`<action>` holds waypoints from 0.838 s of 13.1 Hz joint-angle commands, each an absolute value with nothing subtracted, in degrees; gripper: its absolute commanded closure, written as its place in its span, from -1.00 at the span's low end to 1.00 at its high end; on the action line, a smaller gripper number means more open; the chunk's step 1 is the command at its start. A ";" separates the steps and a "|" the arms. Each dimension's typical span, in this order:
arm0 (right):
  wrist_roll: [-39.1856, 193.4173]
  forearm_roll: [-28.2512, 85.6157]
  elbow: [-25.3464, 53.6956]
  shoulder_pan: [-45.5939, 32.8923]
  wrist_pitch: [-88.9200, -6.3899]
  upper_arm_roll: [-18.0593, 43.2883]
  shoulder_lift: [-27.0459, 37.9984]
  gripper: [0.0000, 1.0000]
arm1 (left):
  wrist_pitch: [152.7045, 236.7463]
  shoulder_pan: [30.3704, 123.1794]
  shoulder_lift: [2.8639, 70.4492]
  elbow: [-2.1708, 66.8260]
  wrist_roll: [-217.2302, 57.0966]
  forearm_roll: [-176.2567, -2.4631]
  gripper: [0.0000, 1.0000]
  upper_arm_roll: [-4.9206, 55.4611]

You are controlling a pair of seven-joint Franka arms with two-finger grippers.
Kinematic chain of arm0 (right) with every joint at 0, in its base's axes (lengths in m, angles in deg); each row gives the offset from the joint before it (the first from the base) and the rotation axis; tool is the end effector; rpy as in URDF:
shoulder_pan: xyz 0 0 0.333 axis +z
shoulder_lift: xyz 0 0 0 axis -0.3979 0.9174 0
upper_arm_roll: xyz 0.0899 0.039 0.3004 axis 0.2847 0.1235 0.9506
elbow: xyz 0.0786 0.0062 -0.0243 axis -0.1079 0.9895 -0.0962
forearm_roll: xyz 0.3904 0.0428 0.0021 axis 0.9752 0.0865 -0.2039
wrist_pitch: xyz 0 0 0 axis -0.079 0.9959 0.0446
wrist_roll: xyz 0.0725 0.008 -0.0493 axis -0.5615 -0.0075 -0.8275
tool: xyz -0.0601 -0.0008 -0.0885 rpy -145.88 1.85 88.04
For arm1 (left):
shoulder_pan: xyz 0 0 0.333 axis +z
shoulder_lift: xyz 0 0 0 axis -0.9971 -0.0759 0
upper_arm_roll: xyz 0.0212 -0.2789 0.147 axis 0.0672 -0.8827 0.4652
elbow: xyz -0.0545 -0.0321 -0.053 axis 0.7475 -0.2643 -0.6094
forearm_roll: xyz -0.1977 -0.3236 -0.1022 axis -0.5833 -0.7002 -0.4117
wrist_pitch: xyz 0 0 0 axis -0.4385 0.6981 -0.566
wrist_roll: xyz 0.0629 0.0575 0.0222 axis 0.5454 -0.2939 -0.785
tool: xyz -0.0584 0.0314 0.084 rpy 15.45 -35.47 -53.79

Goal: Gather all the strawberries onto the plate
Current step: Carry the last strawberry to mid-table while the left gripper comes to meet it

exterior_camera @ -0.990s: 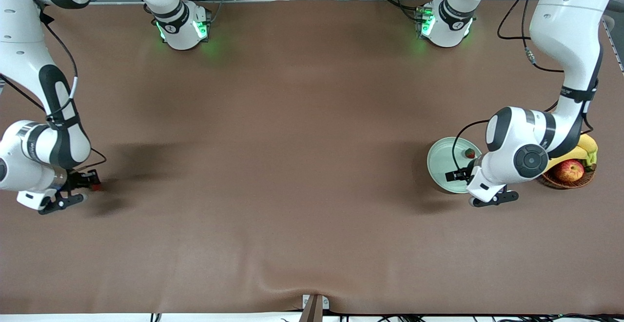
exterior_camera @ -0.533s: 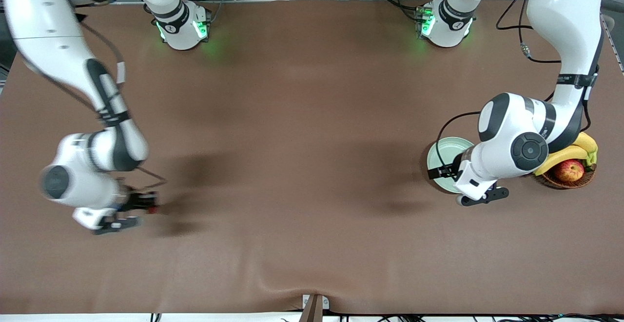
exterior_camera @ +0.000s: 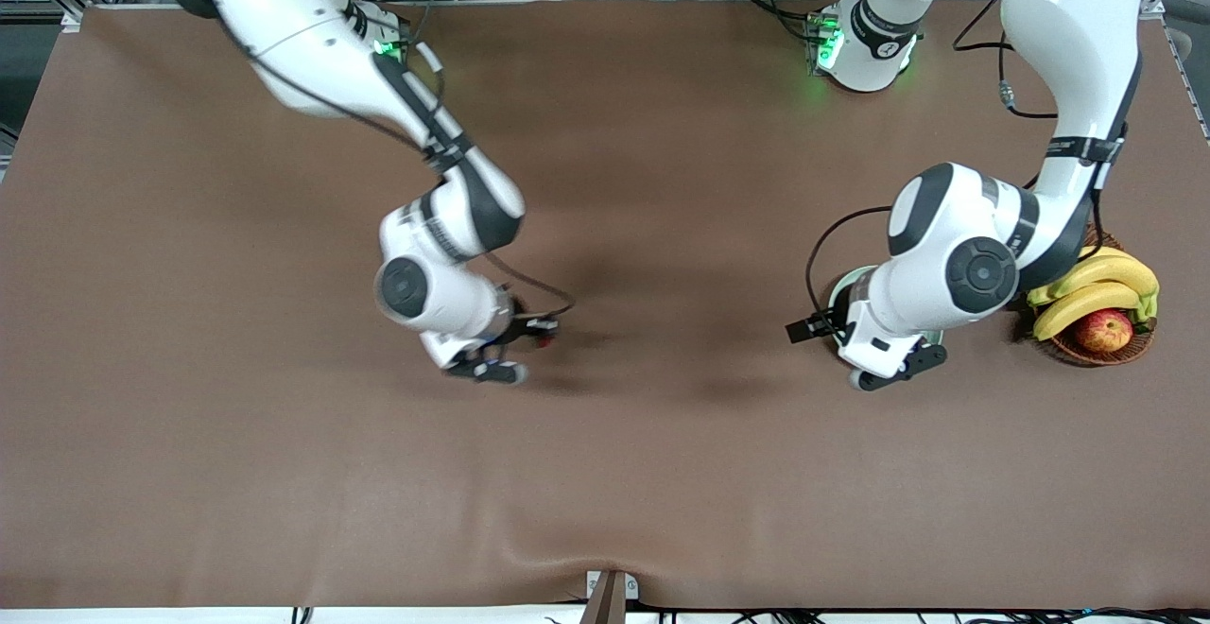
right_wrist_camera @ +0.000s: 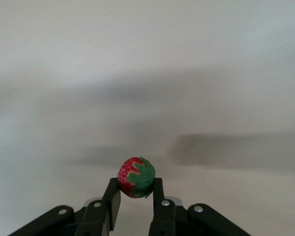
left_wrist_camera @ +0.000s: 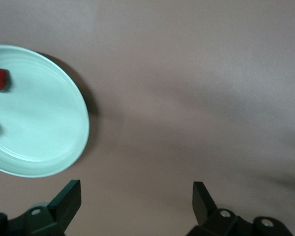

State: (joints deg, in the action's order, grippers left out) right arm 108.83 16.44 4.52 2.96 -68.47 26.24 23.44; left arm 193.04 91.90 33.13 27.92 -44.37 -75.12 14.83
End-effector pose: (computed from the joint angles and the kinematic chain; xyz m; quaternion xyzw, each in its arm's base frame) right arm 0.5957 0.3966 0.2349 -0.9735 0.0990 0.0624 0.1964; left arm 0.6257 -0.2123 0.3354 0.9811 0.1702 -0.0819 0.0414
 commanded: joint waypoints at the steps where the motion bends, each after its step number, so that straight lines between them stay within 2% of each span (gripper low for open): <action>1: 110.01 29.22 3.84 10.10 -76.92 24.84 25.94 1.00 | 192.00 90.48 31.96 27.36 -41.35 -75.36 -1.00 14.68; 3: 110.01 36.28 1.91 15.64 -82.05 23.17 28.76 1.00 | 192.00 90.05 31.26 27.71 -39.94 -75.18 -1.00 14.68; 6: 110.18 38.93 -2.39 22.06 -82.15 18.95 32.54 1.00 | 192.17 89.61 30.29 27.98 -38.71 -75.09 -1.00 14.68; 9: 112.03 40.70 -7.05 23.92 -82.24 18.68 35.44 0.98 | 193.22 87.50 28.89 28.07 -35.29 -74.92 -1.00 14.77; 11: 112.12 40.70 -8.21 24.27 -82.24 18.68 35.89 0.75 | 194.71 86.27 28.01 27.89 -33.00 -74.92 -1.00 14.68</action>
State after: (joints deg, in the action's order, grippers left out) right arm 111.24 39.24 -4.41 23.32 -82.62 19.64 33.80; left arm 193.52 87.52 28.71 28.22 -35.74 -75.12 14.76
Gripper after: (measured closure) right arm 0.687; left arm 0.000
